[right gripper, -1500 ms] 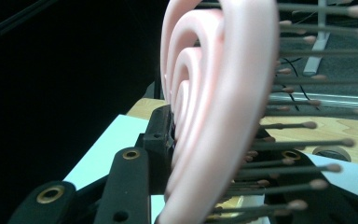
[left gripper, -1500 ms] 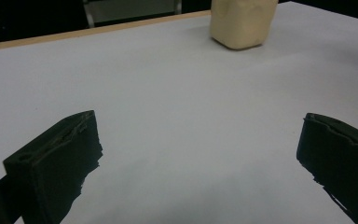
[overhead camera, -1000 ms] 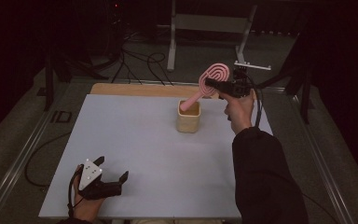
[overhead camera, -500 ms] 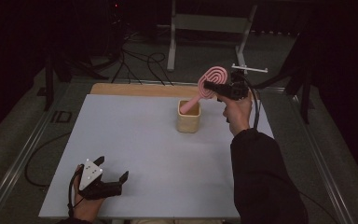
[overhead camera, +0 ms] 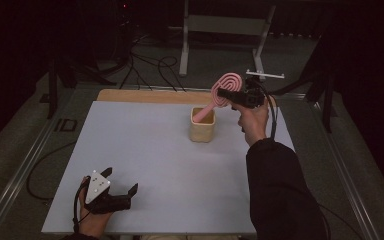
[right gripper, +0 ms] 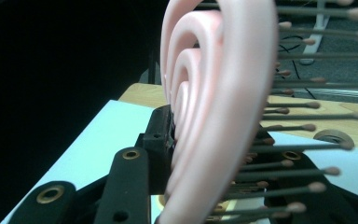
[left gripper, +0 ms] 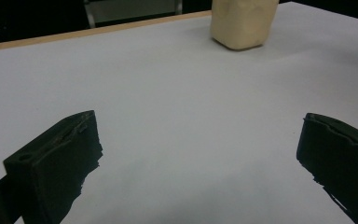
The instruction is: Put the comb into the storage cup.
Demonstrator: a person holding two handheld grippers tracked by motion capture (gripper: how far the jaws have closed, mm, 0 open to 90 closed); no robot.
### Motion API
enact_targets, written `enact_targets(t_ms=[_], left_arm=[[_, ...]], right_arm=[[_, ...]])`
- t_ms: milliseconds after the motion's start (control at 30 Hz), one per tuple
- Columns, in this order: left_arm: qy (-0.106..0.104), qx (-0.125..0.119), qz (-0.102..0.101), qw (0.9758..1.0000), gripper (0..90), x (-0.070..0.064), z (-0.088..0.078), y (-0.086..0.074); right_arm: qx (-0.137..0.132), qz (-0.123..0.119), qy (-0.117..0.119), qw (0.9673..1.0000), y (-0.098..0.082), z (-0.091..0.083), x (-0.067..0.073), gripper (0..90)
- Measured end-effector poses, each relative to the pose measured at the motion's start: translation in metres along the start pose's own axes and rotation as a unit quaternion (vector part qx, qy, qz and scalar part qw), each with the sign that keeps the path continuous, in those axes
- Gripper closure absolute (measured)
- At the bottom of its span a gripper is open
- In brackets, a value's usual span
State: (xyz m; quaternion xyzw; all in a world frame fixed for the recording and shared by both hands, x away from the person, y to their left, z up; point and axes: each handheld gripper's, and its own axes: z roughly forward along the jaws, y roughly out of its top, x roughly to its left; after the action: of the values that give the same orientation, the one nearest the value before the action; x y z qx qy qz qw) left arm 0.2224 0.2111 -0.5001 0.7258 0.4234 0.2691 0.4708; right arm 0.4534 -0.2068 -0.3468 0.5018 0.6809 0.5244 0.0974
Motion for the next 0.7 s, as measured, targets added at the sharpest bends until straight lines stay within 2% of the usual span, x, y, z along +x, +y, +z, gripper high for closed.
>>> enact_targets(t_ms=[700], left_arm=[[0.000, 0.000, 0.000, 1.0000, 0.1, 0.0002, -0.0001, -0.0001]], right_arm=[[0.005, -0.010, -0.009, 0.9999, -0.0031, 0.0089, 0.0024, 63.3]])
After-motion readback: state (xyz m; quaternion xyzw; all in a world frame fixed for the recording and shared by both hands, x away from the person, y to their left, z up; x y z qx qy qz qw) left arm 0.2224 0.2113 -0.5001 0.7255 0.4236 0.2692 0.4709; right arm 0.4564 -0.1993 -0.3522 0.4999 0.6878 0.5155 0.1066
